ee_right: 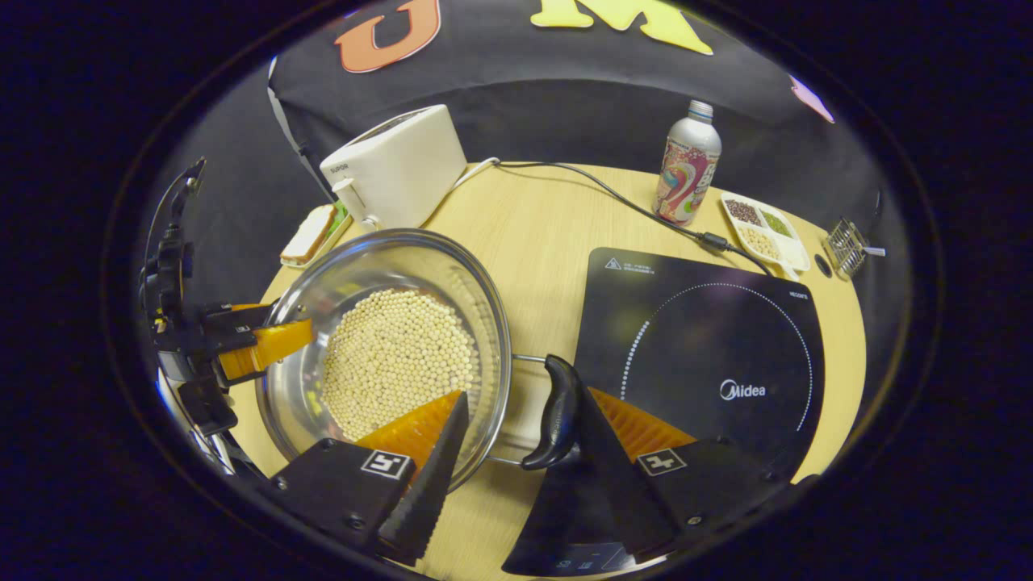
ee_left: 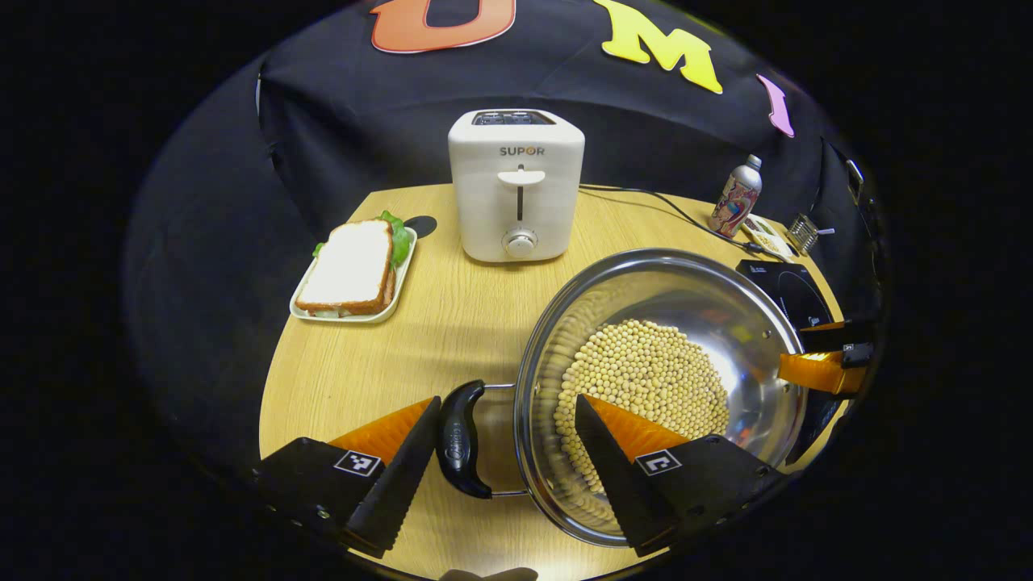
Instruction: First push the handle of the pot to place it horizontally, then grasp the pot with both hands and set it on the induction cooktop.
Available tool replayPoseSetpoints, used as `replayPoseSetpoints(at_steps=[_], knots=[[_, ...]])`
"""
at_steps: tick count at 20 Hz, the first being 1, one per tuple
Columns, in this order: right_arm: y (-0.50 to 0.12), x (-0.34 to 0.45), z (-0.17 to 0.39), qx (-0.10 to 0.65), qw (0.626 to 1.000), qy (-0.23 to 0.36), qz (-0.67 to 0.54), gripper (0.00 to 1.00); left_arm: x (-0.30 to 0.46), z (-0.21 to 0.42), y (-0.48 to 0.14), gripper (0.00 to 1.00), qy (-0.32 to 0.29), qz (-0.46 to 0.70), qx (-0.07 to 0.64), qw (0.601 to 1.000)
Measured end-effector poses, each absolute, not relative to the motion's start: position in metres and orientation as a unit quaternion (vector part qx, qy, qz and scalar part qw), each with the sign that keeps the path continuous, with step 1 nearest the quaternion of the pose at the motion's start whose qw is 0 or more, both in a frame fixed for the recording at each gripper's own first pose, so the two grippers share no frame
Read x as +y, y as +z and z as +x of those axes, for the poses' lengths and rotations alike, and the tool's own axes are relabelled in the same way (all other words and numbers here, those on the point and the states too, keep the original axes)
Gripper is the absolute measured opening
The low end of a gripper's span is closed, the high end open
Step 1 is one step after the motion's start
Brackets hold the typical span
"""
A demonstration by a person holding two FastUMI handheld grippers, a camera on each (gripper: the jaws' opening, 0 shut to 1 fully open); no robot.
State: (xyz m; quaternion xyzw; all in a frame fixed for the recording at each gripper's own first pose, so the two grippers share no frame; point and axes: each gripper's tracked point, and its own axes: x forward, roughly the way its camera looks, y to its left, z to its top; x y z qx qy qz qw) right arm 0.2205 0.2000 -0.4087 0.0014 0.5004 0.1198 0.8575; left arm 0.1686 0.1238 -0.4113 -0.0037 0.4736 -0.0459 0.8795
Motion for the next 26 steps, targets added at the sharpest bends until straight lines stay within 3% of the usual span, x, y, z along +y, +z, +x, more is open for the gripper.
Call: replayPoseSetpoints(at_steps=[1,2,4,6,7,9,11,12,13,17,18,19,26], knots=[[-0.408,0.199,0.221,0.498,0.859,0.118,0.002,0.84,0.122,0.168,-0.413,0.98,-0.046,-0.003,0.479,0.877],[-0.408,0.198,0.22,0.501,0.857,0.117,0.001,0.82,0.124,0.168,-0.415,0.88,-0.042,0.0,0.482,0.875],[-0.408,0.194,0.222,0.5,0.859,0.112,0.0,0.72,0.126,0.17,-0.416,0.91,-0.034,0.004,0.485,0.874],[-0.409,0.193,0.222,0.501,0.859,0.108,0.007,0.7,0.13,0.168,-0.412,0.8,-0.028,-0.005,0.493,0.87],[-0.407,0.193,0.223,0.502,0.858,0.108,0.008,0.71,0.132,0.166,-0.417,0.81,-0.03,-0.012,0.503,0.864],[-0.41,0.193,0.224,0.504,0.858,0.102,0.012,0.69,0.128,0.159,-0.419,0.7,-0.035,-0.019,0.512,0.858],[-0.411,0.191,0.224,0.506,0.857,0.099,0.013,0.64,0.127,0.159,-0.42,0.66,-0.035,-0.026,0.517,0.855],[-0.413,0.191,0.224,0.506,0.857,0.099,0.013,0.64,0.126,0.159,-0.418,0.76,-0.034,-0.027,0.517,0.855],[-0.412,0.191,0.224,0.505,0.857,0.1,0.014,0.63,0.126,0.157,-0.417,0.64,-0.031,-0.029,0.52,0.853],[-0.413,0.192,0.223,0.502,0.858,0.099,0.028,0.56,0.125,0.155,-0.41,0.61,-0.029,-0.014,0.515,0.856],[-0.412,0.191,0.219,0.504,0.857,0.1,0.033,0.55,0.125,0.155,-0.406,0.51,-0.029,-0.007,0.51,0.86],[-0.41,0.191,0.215,0.507,0.855,0.099,0.041,0.55,0.124,0.156,-0.402,0.61,-0.028,-0.002,0.507,0.861],[-0.376,0.184,0.204,0.47,0.876,0.1,0.042,0.58,0.122,0.142,-0.371,0.61,-0.035,0.0,0.482,0.876]])
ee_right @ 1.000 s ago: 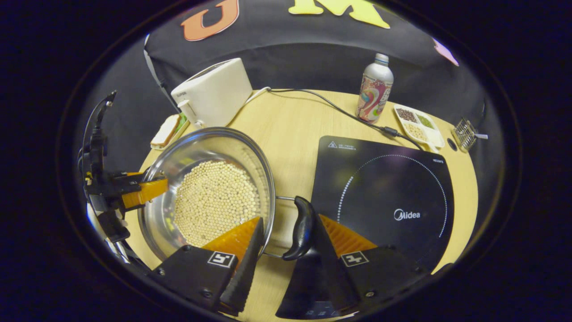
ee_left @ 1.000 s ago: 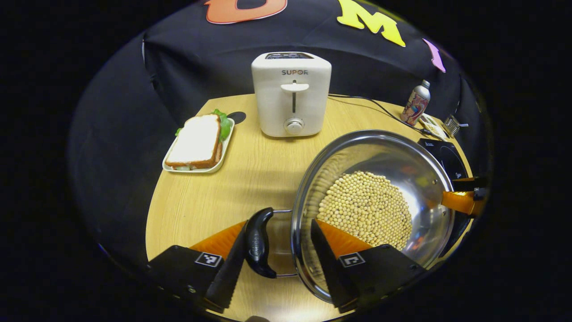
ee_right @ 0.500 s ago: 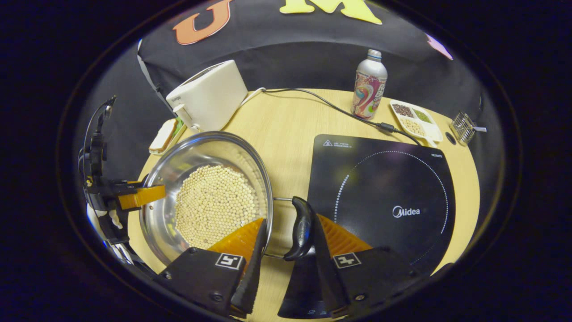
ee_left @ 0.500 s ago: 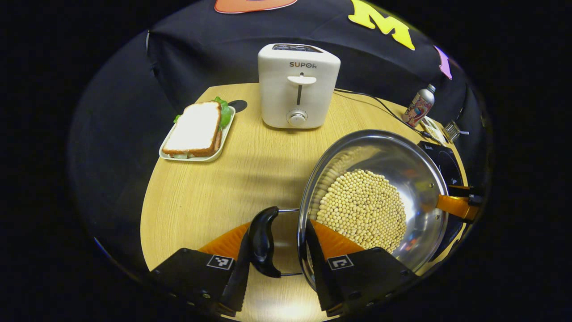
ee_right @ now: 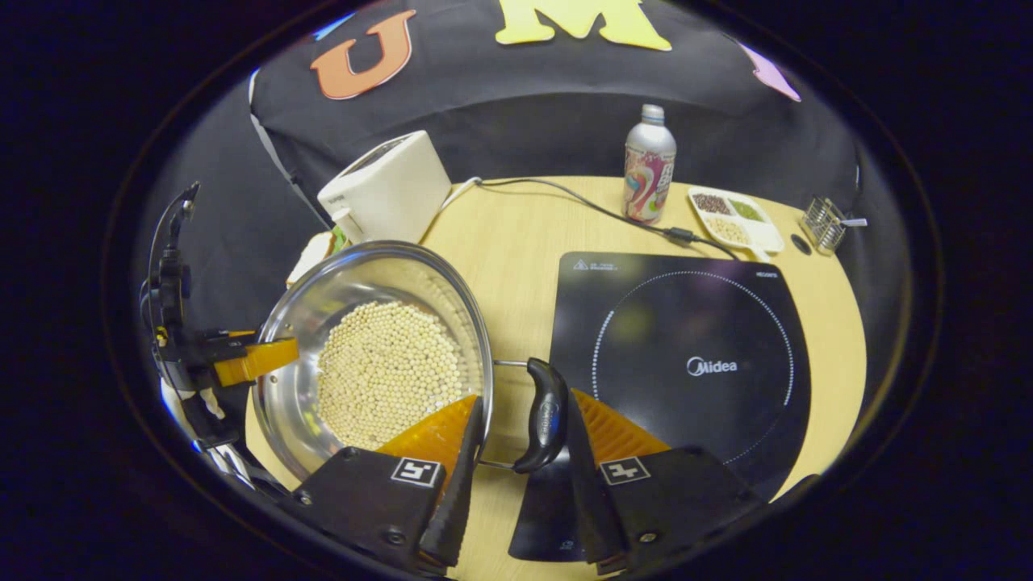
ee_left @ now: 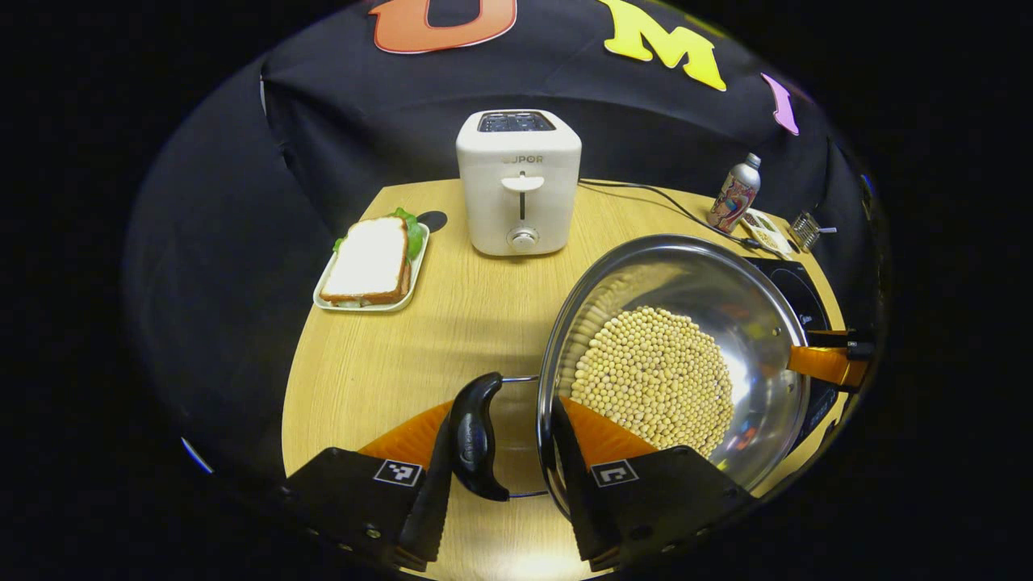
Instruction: First push the handle of the pot to place it horizontally, then grasp the pot with both hands and set it on the induction cooktop.
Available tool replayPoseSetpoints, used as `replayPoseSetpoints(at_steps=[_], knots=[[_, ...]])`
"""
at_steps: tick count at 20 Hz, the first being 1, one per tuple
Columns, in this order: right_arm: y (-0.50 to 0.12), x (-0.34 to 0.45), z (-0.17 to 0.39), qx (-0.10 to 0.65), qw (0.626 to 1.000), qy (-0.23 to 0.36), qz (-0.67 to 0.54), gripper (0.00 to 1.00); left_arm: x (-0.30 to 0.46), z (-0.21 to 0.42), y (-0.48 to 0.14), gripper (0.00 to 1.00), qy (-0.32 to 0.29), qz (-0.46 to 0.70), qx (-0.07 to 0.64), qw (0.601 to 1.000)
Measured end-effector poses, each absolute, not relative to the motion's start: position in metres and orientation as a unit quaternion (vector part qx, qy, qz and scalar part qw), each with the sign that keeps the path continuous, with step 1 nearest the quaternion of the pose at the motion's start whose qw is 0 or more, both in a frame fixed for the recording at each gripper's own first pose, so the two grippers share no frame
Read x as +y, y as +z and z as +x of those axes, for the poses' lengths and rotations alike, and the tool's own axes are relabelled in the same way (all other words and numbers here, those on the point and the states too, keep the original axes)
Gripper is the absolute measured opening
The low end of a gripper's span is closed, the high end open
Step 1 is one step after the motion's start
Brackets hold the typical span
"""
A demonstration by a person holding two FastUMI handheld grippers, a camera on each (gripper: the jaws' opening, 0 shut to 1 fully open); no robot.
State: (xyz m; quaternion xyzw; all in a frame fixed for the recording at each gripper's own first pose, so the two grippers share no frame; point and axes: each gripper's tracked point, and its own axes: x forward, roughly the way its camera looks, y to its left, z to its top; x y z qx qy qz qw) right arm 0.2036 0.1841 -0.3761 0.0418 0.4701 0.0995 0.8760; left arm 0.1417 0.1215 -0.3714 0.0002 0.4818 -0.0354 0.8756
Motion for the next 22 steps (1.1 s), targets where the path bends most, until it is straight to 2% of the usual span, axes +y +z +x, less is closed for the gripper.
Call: replayPoseSetpoints(at_steps=[4,10,11,22], knots=[[-0.354,0.176,0.196,0.448,0.888,0.098,0.039,0.55,0.116,0.136,-0.353,0.61,-0.04,0.0,0.466,0.884],[-0.32,0.157,0.182,0.418,0.903,0.086,0.04,0.58,0.1,0.131,-0.321,0.61,-0.05,-0.001,0.443,0.895],[-0.314,0.152,0.179,0.414,0.906,0.082,0.041,0.55,0.096,0.132,-0.316,0.61,-0.053,0.0,0.438,0.898],[-0.287,0.075,0.133,0.41,0.91,0.018,0.053,0.55,0.02,0.119,-0.302,0.61,-0.113,0.004,0.438,0.892]])
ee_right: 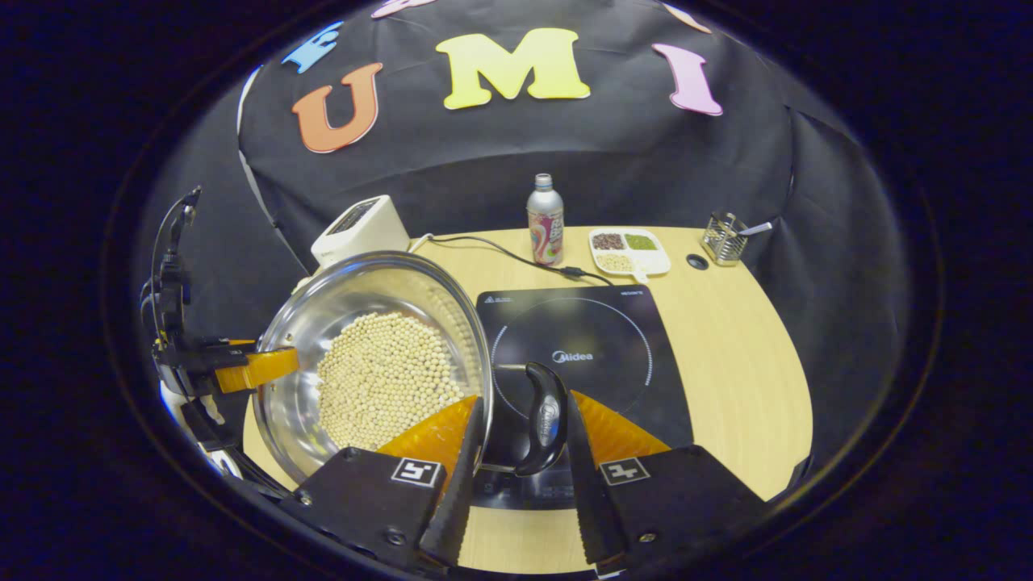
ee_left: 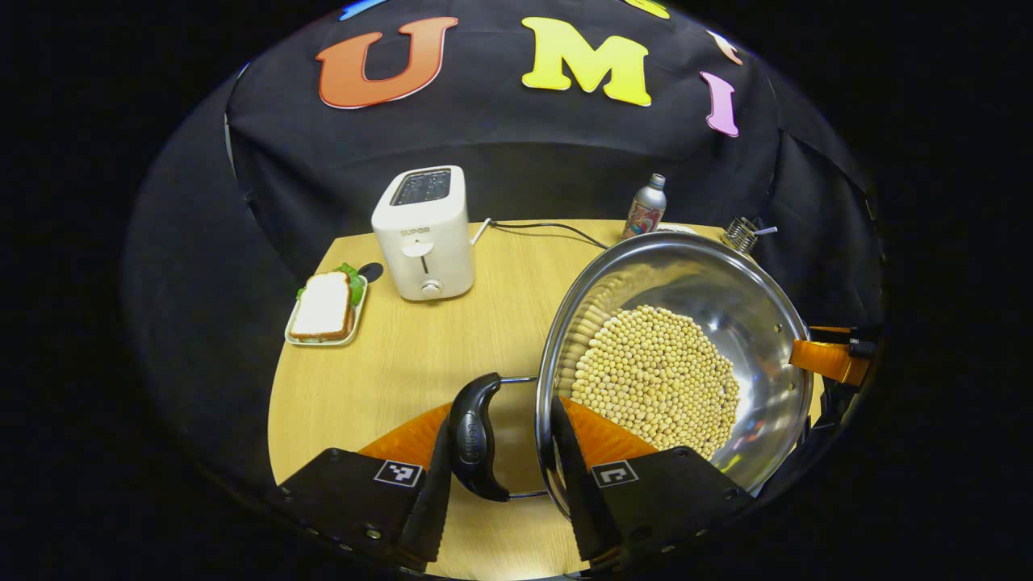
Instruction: First push the handle of the pot to place it horizontally, then grasp the pot with both hands and set it on the induction cooktop.
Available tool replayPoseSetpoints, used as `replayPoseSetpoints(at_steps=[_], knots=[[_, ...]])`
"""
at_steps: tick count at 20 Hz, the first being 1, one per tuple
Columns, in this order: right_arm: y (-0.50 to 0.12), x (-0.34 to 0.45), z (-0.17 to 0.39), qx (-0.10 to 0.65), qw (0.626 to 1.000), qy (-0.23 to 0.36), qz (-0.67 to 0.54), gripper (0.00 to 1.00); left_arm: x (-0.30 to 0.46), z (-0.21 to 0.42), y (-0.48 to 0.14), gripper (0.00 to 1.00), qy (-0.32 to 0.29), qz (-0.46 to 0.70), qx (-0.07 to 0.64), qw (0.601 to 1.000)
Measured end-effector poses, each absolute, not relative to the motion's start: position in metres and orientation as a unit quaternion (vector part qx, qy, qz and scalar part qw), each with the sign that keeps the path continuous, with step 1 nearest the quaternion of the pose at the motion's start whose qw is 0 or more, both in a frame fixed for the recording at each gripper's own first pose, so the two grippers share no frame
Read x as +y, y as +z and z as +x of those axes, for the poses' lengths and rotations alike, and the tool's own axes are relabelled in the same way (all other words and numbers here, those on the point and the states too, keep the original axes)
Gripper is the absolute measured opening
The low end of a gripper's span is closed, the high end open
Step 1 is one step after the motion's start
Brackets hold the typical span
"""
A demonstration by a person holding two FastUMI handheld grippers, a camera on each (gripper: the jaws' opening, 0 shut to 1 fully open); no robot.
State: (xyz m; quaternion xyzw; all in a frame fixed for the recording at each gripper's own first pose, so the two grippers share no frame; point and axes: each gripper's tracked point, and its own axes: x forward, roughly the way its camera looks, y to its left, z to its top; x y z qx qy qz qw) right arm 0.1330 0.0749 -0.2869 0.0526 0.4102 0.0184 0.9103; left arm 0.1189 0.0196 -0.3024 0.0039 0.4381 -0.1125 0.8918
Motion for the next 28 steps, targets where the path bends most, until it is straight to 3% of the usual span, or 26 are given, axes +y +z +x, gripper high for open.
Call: replayPoseSetpoints(at_steps=[9,28], knots=[[-0.294,-0.003,0.142,0.415,0.908,-0.012,0.061,0.55,-0.054,0.131,-0.315,0.61,-0.133,0.005,0.445,0.886],[-0.324,-0.115,0.202,0.442,0.896,0.013,0.04,0.55,-0.161,0.153,-0.347,0.61,-0.095,-0.013,0.468,0.879]])
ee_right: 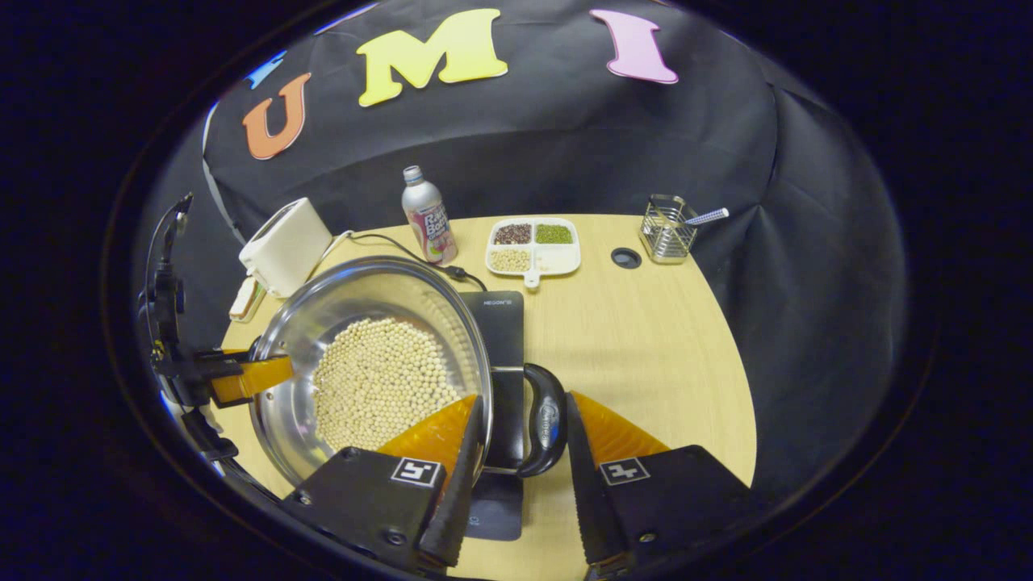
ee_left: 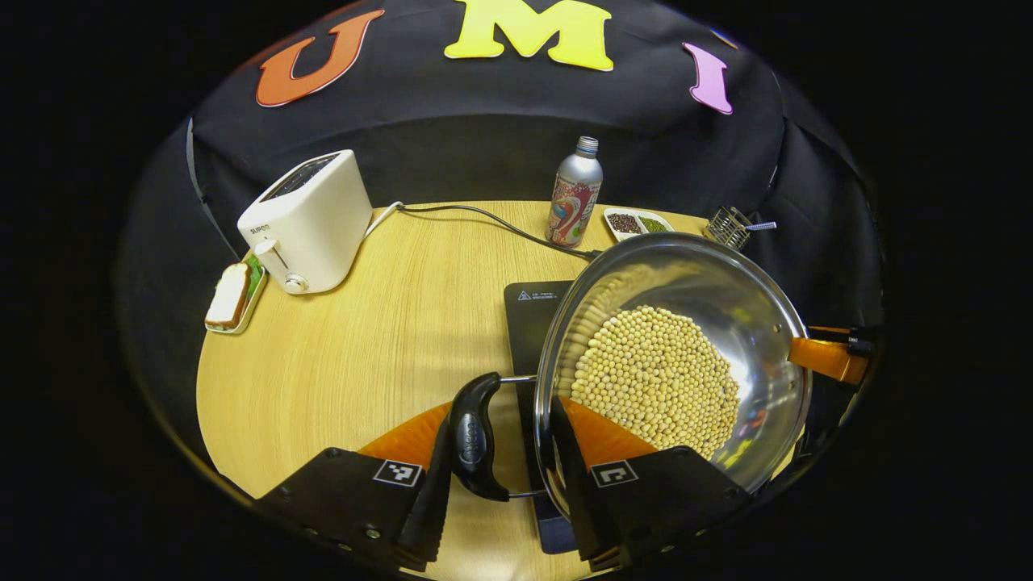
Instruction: First push the handle of the pot to place it horizontally, then grasp the pot with both hands and set it on the induction cooktop.
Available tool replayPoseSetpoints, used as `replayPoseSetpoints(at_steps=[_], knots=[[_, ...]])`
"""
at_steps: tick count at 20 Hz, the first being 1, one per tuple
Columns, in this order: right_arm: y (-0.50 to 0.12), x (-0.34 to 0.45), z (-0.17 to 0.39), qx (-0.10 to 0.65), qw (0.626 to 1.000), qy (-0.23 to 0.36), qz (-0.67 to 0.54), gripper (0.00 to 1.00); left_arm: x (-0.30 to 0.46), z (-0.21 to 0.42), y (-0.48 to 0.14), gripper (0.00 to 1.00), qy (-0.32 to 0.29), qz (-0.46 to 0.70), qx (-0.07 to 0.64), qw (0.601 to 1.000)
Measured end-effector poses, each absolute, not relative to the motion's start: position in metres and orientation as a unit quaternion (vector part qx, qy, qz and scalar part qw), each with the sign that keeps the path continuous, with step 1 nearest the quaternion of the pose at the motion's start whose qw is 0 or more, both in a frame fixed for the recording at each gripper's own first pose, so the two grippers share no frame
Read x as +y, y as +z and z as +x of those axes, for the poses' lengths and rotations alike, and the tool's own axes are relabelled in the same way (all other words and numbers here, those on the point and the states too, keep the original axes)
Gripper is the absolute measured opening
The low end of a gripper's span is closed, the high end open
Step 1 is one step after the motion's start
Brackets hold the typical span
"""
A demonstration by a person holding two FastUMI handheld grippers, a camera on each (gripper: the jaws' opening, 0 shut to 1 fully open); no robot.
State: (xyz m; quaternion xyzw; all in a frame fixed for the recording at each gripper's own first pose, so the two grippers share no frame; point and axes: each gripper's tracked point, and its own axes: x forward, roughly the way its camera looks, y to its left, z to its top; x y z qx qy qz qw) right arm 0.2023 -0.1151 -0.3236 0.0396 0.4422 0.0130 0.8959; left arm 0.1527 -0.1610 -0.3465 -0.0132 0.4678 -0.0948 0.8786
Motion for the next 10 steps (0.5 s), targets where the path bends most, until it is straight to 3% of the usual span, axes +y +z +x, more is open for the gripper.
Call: replayPoseSetpoints(at_steps=[10], knots=[[-0.34,-0.114,0.224,0.455,0.889,0.032,0.031,0.55,-0.161,0.162,-0.359,0.61,-0.078,-0.017,0.484,0.871]])
